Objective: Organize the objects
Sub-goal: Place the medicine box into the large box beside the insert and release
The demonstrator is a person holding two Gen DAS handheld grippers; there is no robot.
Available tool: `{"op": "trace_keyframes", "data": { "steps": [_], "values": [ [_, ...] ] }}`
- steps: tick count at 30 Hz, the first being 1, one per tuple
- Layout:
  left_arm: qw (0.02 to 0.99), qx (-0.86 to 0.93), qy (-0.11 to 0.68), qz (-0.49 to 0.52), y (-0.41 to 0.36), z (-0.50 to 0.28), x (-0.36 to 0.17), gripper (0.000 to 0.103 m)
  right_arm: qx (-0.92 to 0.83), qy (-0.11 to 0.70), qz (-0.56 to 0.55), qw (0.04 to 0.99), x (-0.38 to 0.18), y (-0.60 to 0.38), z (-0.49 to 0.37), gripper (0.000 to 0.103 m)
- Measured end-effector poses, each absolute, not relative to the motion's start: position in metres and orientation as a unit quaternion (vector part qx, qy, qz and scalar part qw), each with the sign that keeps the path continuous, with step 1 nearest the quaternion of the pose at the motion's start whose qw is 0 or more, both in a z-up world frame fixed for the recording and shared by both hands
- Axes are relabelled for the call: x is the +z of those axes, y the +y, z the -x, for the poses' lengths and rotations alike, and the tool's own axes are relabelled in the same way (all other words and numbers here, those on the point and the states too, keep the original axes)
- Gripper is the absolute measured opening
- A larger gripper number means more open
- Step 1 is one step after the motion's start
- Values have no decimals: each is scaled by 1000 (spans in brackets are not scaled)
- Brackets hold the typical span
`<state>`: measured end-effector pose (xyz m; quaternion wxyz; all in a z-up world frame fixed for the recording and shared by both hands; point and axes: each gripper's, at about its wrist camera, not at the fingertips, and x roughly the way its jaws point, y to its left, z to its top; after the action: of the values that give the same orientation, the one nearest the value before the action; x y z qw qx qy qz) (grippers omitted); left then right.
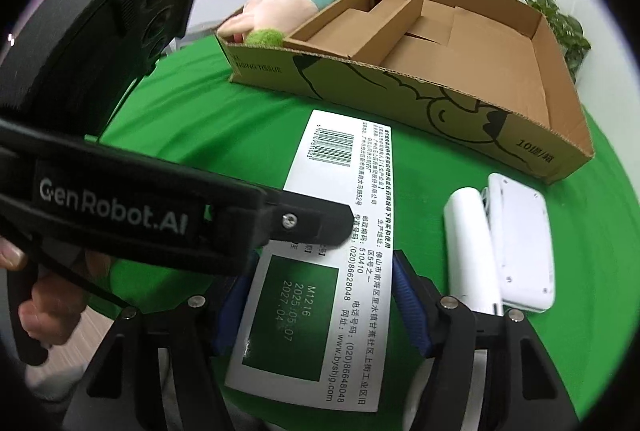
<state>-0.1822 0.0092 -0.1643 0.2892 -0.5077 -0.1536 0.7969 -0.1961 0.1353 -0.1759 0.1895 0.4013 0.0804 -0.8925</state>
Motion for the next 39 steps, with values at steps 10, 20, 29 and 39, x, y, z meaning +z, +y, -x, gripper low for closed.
{"op": "trace_keyframes", "data": {
  "steps": [10, 20, 29, 39],
  "values": [
    [287, 849, -98, 433, 19, 183, -78, 49, -933, 40, -308, 184, -111, 144, 207, 64],
    [311, 867, -42, 388, 60, 218, -19, 49, -955, 16, -254, 152, -71, 164, 242, 64],
    [323, 869, -24, 373, 73, 283, 14, 49, -959, 0, -249, 136, -52, 172, 294, 64],
    [309, 853, -50, 419, 68, 375, -40, 49, -943, -40, -305, 129, -83, 175, 362, 64]
  ]
}}
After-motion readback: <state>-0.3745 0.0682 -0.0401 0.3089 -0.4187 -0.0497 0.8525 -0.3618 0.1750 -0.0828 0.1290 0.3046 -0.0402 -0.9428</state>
